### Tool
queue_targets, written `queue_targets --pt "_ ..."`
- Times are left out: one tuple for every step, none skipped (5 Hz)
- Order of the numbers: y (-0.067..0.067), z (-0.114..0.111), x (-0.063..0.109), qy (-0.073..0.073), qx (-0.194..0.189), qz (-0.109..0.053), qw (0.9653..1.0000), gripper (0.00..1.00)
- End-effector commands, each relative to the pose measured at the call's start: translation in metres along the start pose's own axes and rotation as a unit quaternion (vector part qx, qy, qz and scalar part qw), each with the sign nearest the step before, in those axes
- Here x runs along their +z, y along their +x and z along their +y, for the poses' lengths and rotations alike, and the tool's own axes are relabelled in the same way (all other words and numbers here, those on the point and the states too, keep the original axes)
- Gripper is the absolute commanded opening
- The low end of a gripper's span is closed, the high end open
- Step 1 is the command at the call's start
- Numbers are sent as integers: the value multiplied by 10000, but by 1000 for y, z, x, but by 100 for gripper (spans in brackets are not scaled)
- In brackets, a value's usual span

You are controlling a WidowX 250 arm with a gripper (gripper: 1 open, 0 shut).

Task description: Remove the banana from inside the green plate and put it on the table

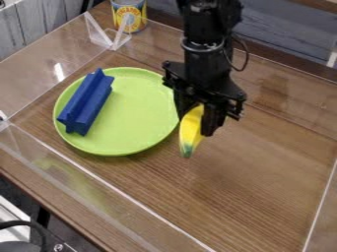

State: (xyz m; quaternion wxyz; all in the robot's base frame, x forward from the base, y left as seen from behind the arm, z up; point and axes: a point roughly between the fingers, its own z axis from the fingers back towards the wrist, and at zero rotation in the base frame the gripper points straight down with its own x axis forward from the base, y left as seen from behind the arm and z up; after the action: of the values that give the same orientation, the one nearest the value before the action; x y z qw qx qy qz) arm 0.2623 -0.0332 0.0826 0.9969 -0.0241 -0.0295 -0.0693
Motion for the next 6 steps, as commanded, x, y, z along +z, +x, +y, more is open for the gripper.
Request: queue_targets --pt "3 -3 7 -26 -8 -193 9998 0" --pt "2 -3 3 -51 21 -177 9998 0" --pt "1 -3 -1 -72 46 -161 9998 0" --pt "0 -3 -4 -93 67 -143 9998 0" --pt "0 -2 -8 -115 93 -124 9998 0" --pt "0 -1 -13 -133 115 -109 9998 0"
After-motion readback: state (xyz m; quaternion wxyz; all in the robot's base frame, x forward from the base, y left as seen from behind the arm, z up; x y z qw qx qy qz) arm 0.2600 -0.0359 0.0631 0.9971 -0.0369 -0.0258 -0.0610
